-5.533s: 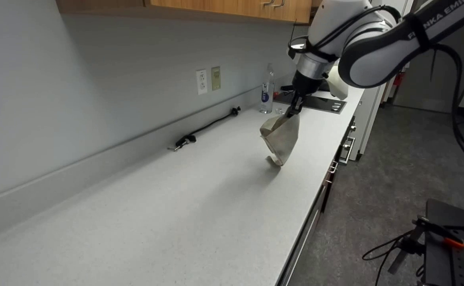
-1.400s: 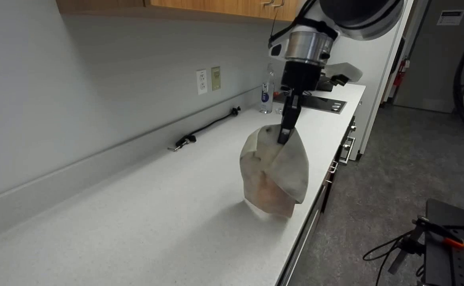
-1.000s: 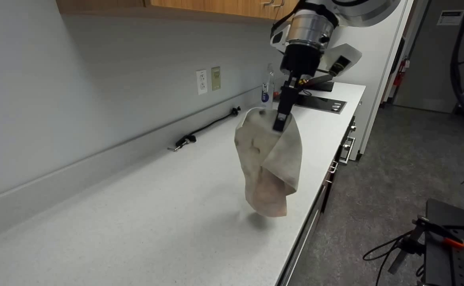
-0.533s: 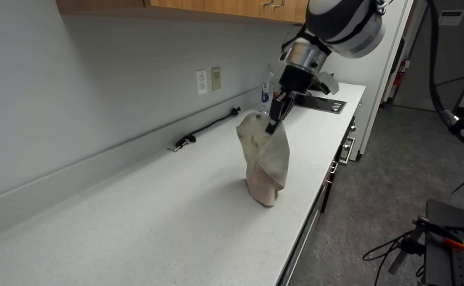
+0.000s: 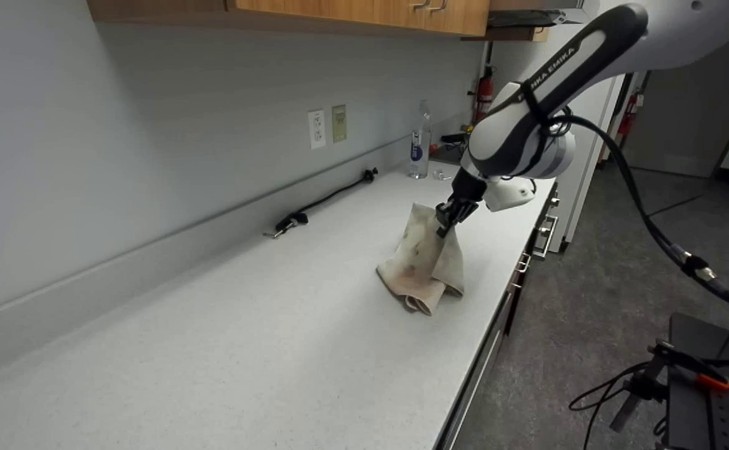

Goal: Unfold the table cloth.

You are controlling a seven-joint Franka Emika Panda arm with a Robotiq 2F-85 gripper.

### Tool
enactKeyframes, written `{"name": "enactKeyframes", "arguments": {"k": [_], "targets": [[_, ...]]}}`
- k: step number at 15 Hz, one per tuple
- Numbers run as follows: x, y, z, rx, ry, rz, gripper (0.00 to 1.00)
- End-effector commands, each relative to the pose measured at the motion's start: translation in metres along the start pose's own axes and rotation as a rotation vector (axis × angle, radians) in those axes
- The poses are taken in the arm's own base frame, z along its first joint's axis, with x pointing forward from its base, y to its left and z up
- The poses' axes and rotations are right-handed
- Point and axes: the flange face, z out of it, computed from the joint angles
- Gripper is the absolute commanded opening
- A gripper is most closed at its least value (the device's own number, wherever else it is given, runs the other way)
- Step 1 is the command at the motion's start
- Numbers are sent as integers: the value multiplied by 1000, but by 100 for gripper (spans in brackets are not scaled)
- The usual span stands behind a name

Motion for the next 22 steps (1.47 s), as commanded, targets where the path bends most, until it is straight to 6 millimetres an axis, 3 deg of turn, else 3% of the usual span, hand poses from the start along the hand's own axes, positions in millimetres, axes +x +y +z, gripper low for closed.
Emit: {"name": "enactKeyframes", "arguments": {"k": [1,3,6,9,12,17,20,21,22], "targets": [[-1,30,24,-148,73,83,29],[-3,43,30,-239,107,99,32],[2,55,30,-375,165,83,54],[2,43,20,-449,156,71,76],[0,16,-2,-435,96,29,99],[4,-31,-47,-333,-19,-155,100],[7,-55,-60,-250,-97,-229,100],[7,-62,-57,-221,-125,-253,96],[7,-67,-55,-200,-149,-268,72]]}}
